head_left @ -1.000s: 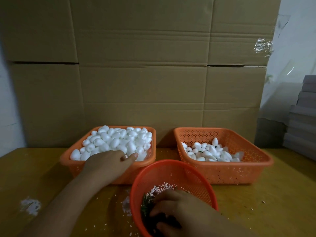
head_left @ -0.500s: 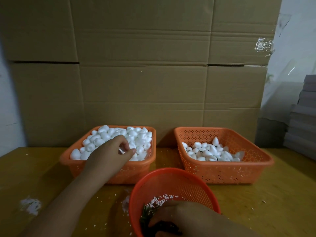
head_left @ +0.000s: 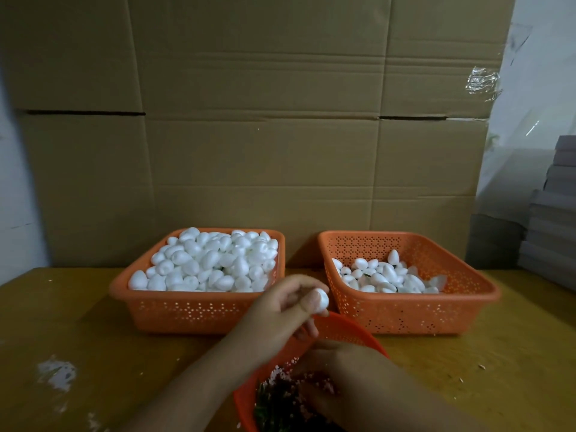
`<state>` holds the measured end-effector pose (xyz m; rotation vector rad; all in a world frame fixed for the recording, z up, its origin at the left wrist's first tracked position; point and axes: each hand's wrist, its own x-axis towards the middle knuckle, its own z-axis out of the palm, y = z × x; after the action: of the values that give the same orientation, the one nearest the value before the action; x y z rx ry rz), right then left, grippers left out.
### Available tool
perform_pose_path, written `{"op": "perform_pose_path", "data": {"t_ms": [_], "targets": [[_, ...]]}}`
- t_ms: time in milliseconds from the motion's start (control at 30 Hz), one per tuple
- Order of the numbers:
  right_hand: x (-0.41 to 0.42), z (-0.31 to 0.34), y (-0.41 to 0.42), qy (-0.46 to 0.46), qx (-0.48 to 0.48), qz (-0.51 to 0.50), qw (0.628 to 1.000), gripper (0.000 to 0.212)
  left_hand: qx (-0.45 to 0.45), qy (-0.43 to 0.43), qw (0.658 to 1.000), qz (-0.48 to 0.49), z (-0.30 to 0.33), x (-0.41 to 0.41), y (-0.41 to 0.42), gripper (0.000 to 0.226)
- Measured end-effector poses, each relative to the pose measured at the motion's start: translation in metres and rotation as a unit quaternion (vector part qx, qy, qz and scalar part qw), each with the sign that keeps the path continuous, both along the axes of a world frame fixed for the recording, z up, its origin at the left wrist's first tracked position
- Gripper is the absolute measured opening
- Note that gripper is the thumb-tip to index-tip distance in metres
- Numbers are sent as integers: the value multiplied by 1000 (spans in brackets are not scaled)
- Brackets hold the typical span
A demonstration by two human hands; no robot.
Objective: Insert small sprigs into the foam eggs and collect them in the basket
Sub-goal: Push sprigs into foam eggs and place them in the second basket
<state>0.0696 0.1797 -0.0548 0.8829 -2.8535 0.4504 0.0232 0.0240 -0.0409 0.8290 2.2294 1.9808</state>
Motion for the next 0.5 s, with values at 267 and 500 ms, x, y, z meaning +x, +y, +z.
{"op": "perform_pose_path", "data": {"t_ms": [267, 500], "targets": [[0, 0, -2, -19, 6, -22, 1000, 33, -15, -44, 999, -20, -6, -5, -5, 23], [2, -1, -3, -31, 3, -38, 999, 34, 13, -59, 998, -19, -5, -6, -3, 18]]}}
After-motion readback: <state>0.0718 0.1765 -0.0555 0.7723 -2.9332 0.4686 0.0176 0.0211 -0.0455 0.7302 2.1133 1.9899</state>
